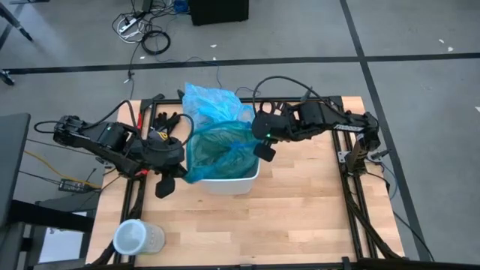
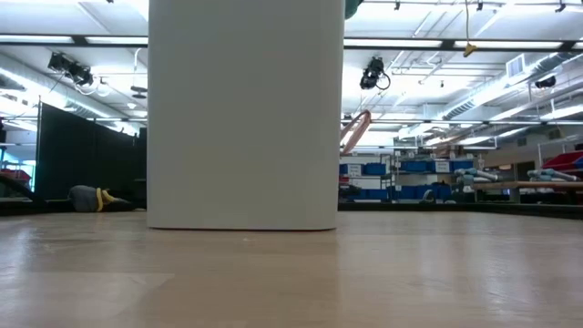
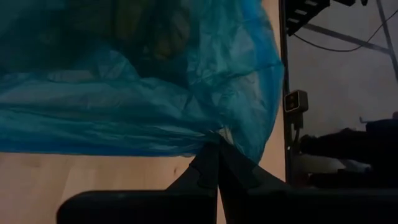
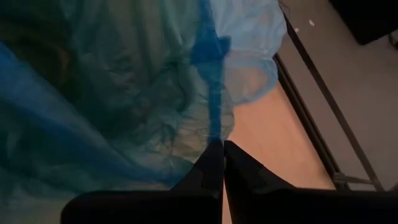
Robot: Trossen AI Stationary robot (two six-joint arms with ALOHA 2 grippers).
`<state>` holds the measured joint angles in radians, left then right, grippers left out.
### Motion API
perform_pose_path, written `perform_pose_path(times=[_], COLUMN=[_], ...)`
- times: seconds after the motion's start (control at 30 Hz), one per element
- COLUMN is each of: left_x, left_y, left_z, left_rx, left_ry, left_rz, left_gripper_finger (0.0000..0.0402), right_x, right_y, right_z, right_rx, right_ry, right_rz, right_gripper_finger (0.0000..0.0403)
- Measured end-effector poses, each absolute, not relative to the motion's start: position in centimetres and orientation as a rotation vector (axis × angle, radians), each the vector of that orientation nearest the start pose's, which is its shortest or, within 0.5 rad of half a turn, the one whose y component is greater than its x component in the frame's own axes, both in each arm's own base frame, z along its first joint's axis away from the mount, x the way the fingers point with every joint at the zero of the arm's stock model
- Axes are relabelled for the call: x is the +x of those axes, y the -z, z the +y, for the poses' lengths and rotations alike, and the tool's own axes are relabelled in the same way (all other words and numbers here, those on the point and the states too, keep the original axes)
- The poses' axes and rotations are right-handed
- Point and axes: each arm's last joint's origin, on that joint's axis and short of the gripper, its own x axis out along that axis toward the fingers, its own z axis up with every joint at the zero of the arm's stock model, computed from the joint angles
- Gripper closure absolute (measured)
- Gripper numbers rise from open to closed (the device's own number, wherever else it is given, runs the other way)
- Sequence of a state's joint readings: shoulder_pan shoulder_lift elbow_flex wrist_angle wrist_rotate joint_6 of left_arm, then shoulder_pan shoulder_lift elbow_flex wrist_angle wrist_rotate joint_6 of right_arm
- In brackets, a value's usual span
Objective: Place trash/remove bag and relplace
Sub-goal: Insert the green plastic trash bag into the trash bin
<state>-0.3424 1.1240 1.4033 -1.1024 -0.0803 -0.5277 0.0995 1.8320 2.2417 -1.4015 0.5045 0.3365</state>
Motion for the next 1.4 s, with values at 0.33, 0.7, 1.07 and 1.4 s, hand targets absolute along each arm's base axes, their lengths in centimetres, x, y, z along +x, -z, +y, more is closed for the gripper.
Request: perform_pose_path(times=[0.33,0.7,1.07,1.4], left_x=[17.7,18.0,18.0,17.6], left_y=[-39.3,-39.5,-39.5,-38.7], left_z=[-6.1,-6.1,-6.1,-6.0], left_rx=[-0.306,-0.315,-0.295,-0.242], left_ry=[0.014,0.02,0.028,0.001], left_rz=[0.895,0.851,0.851,0.915], left_gripper_finger=[0.0394,0.0394,0.0394,0.0394], right_x=[34.0,33.7,35.5,35.6], right_y=[-43.3,-43.0,-39.5,-39.5], right_z=[0.8,0.2,0.7,0.8], right_rx=[0.041,0.078,0.117,0.104], right_ry=[0.543,0.541,0.483,0.435], right_rz=[0.888,0.932,0.981,0.991], right_gripper_finger=[0.0403,0.0403,0.0403,0.0403])
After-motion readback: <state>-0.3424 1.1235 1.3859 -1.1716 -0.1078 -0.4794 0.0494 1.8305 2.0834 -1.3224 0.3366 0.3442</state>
